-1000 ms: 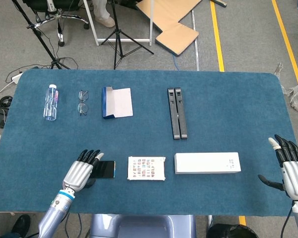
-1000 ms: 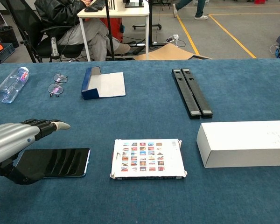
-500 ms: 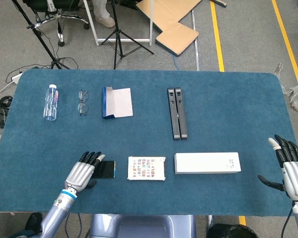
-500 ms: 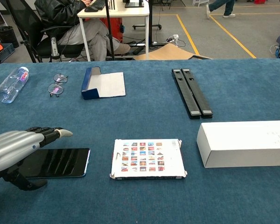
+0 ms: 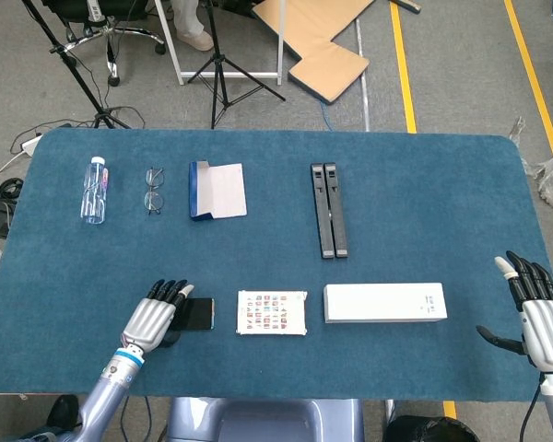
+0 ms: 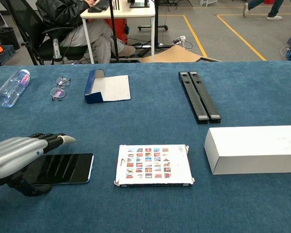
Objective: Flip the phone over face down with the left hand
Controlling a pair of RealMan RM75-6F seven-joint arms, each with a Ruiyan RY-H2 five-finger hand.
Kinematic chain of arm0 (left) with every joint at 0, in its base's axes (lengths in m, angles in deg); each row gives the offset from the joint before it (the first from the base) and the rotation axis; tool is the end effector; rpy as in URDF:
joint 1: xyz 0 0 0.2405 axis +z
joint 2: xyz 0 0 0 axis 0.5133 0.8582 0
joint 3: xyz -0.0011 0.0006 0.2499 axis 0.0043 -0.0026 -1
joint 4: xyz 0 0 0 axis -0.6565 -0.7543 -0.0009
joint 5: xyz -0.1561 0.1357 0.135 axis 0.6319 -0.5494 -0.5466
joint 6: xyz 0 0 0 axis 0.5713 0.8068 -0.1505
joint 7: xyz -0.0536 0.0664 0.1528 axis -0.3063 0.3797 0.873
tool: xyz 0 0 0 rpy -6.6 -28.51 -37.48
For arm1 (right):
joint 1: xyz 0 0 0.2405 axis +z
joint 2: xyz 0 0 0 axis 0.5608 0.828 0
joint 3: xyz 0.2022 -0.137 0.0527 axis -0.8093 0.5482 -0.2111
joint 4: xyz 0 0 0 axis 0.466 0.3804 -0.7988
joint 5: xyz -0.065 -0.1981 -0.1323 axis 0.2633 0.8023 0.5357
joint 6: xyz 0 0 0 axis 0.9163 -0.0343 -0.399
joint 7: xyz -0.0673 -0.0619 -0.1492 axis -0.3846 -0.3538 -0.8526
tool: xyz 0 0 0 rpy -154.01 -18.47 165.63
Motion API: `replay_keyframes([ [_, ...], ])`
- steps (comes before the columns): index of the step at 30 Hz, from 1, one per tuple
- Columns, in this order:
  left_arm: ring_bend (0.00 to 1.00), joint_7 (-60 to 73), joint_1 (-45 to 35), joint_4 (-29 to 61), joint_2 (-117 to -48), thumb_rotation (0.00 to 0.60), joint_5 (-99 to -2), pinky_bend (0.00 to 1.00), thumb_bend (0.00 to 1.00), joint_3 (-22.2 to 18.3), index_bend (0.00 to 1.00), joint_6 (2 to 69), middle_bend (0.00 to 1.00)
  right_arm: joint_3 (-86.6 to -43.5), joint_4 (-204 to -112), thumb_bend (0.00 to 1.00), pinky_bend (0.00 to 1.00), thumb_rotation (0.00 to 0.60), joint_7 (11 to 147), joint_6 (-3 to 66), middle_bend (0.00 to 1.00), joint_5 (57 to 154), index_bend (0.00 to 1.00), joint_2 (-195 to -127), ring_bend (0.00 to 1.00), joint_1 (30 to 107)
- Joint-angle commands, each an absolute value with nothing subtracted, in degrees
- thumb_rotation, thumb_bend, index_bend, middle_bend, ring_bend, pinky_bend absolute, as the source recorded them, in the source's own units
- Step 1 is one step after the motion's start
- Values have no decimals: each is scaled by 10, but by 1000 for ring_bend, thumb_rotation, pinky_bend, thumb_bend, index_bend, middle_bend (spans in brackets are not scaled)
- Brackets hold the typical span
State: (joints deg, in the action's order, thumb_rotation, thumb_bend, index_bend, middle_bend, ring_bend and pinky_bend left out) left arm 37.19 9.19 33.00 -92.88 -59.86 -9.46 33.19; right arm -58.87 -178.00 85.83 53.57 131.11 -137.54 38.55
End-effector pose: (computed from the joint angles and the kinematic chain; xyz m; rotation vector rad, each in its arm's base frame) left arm -0.2105 0.2440 -0.1038 -1.8720 -1.0498 -0.6894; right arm -0.3105 -0.2171 0.1473 1.3586 -0.9410 1.0325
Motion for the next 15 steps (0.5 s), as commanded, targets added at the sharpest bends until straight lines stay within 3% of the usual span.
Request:
replay_keyframes([
  [1, 0, 372, 90, 328, -929, 600, -597, 0, 331, -96, 0, 332, 0, -589, -1780, 0, 0, 600, 859, 536, 0, 1311, 0, -1375, 0, 386],
  [15, 0, 385, 86, 320, -931, 600, -578, 0, 450, -112, 0, 323, 0, -588, -1780, 0, 0, 600, 861, 534, 0, 1311, 7, -1375, 0, 386],
])
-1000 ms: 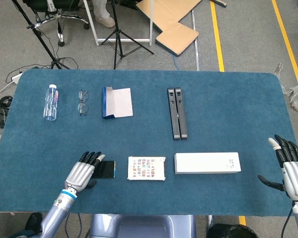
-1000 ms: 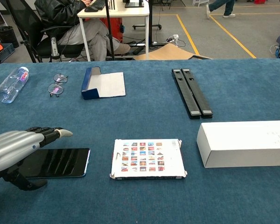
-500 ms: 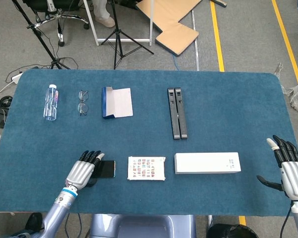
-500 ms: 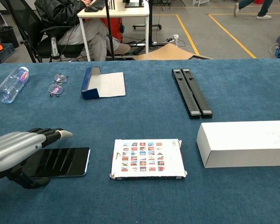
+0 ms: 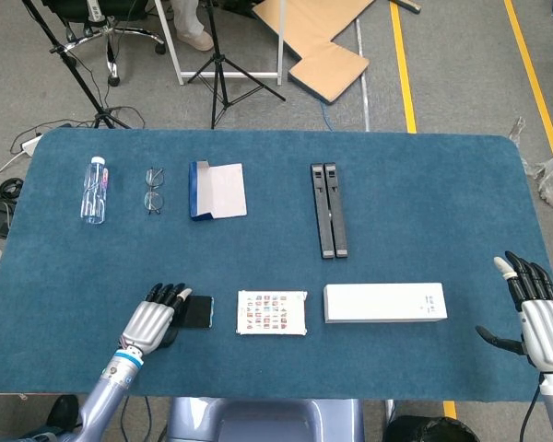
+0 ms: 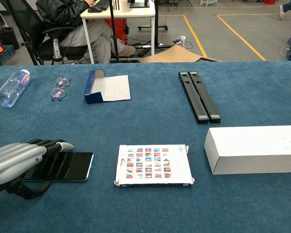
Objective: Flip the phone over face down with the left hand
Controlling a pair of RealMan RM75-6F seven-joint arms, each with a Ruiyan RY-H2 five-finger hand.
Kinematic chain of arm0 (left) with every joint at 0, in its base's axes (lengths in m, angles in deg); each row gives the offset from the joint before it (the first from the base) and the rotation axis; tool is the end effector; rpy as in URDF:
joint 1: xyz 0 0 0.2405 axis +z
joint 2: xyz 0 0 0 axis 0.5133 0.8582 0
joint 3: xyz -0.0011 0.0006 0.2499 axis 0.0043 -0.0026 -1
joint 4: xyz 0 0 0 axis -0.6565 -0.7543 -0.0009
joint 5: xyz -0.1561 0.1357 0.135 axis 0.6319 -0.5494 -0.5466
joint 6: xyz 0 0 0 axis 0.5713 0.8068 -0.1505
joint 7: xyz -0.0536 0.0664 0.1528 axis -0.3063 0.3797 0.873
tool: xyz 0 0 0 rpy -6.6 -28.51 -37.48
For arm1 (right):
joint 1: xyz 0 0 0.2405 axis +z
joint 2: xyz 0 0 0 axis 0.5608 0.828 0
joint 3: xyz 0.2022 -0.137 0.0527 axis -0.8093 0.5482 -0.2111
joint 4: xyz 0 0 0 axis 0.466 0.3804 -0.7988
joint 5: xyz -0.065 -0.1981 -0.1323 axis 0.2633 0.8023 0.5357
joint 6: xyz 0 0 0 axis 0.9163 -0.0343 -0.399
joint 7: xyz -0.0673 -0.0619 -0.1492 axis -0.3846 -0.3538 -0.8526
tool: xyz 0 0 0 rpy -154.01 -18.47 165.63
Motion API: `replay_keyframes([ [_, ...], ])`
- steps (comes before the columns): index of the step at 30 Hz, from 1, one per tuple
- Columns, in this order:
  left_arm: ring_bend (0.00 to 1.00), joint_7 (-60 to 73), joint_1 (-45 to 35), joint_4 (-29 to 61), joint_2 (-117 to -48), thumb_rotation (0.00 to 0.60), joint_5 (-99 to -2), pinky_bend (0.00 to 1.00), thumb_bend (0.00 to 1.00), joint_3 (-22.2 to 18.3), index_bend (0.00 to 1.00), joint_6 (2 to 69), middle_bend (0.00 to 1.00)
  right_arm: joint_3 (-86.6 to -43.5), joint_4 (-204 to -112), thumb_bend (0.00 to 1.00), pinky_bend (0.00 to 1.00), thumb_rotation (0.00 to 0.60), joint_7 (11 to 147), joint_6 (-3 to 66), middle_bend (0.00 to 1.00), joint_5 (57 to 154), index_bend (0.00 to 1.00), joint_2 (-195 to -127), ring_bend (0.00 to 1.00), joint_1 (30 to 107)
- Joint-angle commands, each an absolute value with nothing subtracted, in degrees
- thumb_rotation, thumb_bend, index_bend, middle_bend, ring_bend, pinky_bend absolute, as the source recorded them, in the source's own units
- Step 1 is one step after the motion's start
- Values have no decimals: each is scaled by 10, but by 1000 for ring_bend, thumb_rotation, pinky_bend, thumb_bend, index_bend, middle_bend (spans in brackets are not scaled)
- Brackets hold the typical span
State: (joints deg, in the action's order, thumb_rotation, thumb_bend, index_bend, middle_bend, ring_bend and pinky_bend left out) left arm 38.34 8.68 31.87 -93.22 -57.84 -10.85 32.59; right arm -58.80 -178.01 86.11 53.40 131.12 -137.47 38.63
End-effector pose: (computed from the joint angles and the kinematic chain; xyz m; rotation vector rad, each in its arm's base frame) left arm -0.2207 0.2393 -0.1100 -1.8930 -1.0516 -0.6290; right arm -0.3106 -0.2172 0.1470 1.3603 -0.9463 1.0336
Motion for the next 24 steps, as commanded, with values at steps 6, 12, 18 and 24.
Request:
replay_keyframes([
  [6, 0, 386, 84, 322, -926, 600, -578, 0, 561, -118, 1, 323, 0, -591, -1778, 0, 0, 600, 867, 537, 0, 1307, 8, -1372, 0, 385],
  [12, 39, 394, 83, 337, -914, 600, -573, 0, 723, -127, 71, 317, 0, -591, -1778, 0, 0, 600, 869, 537, 0, 1306, 12, -1372, 0, 385],
  [18, 99, 425, 84, 390, -872, 600, -568, 23, 883, -147, 149, 323, 16, -590, -1779, 0, 0, 600, 869, 537, 0, 1309, 15, -1373, 0, 385],
  [24, 120, 426, 73, 458, -822, 600, -540, 25, 999, -142, 172, 311, 42, -590, -1779, 0, 0, 600, 870, 537, 0, 1309, 18, -1372, 0, 385],
])
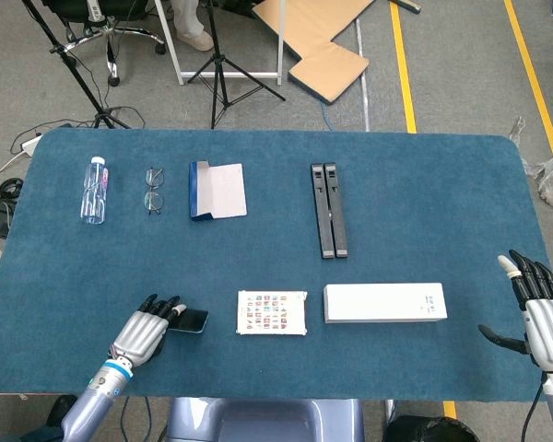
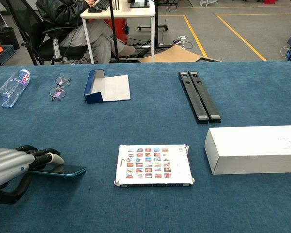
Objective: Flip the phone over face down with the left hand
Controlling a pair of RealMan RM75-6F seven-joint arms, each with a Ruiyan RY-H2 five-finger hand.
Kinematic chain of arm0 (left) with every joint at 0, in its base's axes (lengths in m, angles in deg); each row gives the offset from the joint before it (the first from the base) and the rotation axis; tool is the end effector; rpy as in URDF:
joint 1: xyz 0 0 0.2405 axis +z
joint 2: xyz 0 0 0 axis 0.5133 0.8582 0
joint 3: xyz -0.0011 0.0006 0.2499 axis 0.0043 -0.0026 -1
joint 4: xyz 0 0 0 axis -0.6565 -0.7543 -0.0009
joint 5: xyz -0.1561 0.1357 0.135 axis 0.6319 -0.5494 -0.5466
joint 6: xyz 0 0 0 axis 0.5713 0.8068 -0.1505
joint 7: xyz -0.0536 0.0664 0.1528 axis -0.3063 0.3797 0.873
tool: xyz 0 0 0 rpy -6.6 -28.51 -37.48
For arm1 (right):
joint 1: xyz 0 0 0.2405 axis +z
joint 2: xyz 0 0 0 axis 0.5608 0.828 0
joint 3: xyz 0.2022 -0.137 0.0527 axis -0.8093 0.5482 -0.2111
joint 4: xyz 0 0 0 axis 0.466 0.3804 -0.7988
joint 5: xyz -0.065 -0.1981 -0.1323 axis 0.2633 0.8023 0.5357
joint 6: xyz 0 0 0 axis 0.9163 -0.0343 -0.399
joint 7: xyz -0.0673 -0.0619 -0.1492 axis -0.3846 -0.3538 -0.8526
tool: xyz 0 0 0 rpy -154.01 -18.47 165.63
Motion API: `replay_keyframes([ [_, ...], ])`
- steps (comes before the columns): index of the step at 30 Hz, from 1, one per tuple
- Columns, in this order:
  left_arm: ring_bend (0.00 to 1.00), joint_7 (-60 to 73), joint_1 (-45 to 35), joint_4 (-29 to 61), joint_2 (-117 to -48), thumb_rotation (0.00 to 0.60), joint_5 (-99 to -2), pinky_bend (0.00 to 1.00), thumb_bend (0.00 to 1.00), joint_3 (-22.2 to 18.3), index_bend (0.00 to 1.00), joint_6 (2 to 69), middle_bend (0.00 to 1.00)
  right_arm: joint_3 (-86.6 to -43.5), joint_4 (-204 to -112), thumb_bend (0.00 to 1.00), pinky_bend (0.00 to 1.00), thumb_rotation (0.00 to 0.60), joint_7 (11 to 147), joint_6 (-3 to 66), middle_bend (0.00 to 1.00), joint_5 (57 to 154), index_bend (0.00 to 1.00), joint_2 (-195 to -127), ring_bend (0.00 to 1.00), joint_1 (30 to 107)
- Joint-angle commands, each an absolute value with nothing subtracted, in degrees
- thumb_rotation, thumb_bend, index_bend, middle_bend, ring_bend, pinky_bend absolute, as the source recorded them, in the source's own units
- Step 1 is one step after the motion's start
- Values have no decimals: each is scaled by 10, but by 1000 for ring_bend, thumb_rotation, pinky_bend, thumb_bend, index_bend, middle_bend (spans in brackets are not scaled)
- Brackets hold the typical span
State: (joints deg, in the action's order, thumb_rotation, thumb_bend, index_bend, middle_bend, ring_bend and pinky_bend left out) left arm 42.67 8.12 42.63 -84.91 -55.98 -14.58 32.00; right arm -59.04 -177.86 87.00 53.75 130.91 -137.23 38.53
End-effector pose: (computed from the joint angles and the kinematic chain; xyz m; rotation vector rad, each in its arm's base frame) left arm -0.2192 0.2144 -0.0853 -1.9796 -1.0528 -0.5457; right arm -0.3115 -0.2177 0.1506 1.3477 -0.9470 1.0446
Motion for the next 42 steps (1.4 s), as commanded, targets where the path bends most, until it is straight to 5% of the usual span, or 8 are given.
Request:
replay_keyframes([
  [1, 121, 425, 67, 466, -815, 600, -533, 25, 1000, -136, 176, 306, 44, -590, -1779, 0, 0, 600, 870, 537, 0, 1309, 19, -1372, 0, 385],
  [8, 141, 423, 21, 471, -801, 600, -453, 60, 1000, -91, 205, 266, 73, -591, -1779, 0, 0, 600, 871, 535, 0, 1307, 22, -1372, 0, 386],
  [16, 106, 424, -40, 380, -854, 600, -391, 67, 987, -38, 203, 247, 60, -591, -1777, 0, 0, 600, 868, 529, 0, 1302, 25, -1374, 0, 388],
  [22, 0, 374, -40, 348, -864, 600, -409, 20, 579, -25, 17, 261, 0, -591, -1777, 0, 0, 600, 866, 525, 0, 1299, 25, -1376, 0, 389],
  [27, 0, 281, -3, 332, -847, 600, -520, 0, 254, -19, 0, 346, 0, -590, -1775, 0, 0, 600, 867, 524, 0, 1300, 25, -1377, 0, 390],
  [35, 0, 243, 54, 358, -775, 600, -616, 0, 102, -47, 0, 448, 0, -589, -1778, 0, 0, 600, 862, 527, 0, 1306, 25, -1378, 0, 390],
  [42, 0, 255, 127, 405, -700, 600, -649, 0, 91, -88, 0, 530, 0, -591, -1781, 0, 0, 600, 858, 538, 0, 1310, 25, -1377, 0, 387],
])
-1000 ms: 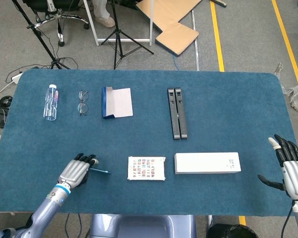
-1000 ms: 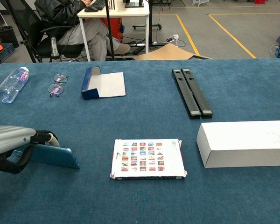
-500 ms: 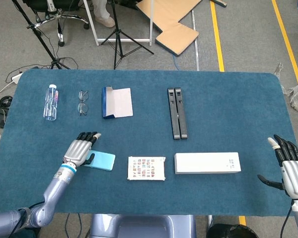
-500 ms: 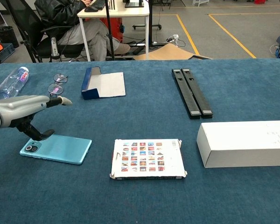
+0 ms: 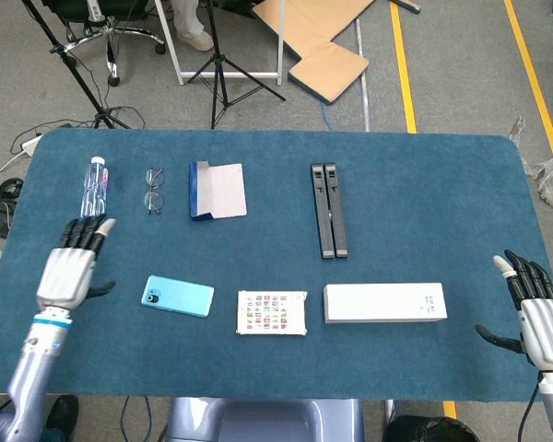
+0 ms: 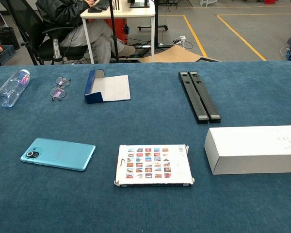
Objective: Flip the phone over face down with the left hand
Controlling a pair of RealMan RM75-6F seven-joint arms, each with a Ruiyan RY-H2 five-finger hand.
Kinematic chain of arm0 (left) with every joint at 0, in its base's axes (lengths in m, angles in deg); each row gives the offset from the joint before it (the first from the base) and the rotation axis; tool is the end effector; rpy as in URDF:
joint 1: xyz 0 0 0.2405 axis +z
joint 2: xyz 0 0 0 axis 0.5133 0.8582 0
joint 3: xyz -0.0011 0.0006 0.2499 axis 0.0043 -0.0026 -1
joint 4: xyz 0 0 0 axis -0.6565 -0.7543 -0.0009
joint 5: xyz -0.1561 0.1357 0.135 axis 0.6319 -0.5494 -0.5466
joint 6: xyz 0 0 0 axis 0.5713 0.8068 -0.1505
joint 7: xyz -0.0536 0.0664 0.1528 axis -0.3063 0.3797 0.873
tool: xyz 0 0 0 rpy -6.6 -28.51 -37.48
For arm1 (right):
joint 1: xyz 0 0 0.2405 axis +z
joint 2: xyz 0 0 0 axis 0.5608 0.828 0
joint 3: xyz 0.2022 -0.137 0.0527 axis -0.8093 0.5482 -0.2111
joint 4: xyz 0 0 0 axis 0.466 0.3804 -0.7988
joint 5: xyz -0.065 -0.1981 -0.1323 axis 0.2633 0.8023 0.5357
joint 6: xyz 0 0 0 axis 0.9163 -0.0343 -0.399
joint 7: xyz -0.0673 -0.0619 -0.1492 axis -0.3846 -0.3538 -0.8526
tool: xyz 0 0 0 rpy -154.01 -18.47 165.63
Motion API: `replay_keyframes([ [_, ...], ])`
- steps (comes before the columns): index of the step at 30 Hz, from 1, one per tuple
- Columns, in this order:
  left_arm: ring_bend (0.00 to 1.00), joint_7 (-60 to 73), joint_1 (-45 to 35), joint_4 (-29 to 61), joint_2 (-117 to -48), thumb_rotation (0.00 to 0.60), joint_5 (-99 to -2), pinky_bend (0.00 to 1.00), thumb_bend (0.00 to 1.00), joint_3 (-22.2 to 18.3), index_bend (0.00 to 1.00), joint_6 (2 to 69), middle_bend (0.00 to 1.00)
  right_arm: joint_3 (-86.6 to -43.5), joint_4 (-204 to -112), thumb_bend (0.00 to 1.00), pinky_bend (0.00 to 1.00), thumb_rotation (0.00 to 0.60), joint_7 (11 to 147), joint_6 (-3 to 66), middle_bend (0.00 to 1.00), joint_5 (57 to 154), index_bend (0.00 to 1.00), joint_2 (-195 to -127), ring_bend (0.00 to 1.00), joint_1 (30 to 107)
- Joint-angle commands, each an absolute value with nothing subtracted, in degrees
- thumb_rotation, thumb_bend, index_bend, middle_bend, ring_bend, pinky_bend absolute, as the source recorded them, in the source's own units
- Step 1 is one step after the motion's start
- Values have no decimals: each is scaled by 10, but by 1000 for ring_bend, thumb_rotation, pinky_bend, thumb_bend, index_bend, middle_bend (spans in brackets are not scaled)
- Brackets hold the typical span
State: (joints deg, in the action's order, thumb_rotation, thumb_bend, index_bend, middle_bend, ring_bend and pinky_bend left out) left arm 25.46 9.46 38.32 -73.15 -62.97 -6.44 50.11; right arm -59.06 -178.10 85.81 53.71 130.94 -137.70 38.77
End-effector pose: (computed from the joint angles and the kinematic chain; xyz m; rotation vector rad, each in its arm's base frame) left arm -0.2511 0.2945 0.0565 -1.5176 -0.8121 -0.8480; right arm -0.3089 -0.2190 0.1474 1.3542 -0.9385 1.0412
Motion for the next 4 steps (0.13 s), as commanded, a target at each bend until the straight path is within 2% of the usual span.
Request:
replay_keyframes([
  [1, 0, 250, 132, 408, -693, 600, -652, 0, 91, -91, 0, 531, 0, -591, -1781, 0, 0, 600, 858, 538, 0, 1309, 25, -1377, 0, 387],
  [4, 0, 238, 144, 407, -681, 600, -667, 0, 90, -97, 0, 542, 0, -591, -1781, 0, 0, 600, 860, 540, 0, 1310, 25, -1377, 0, 386],
])
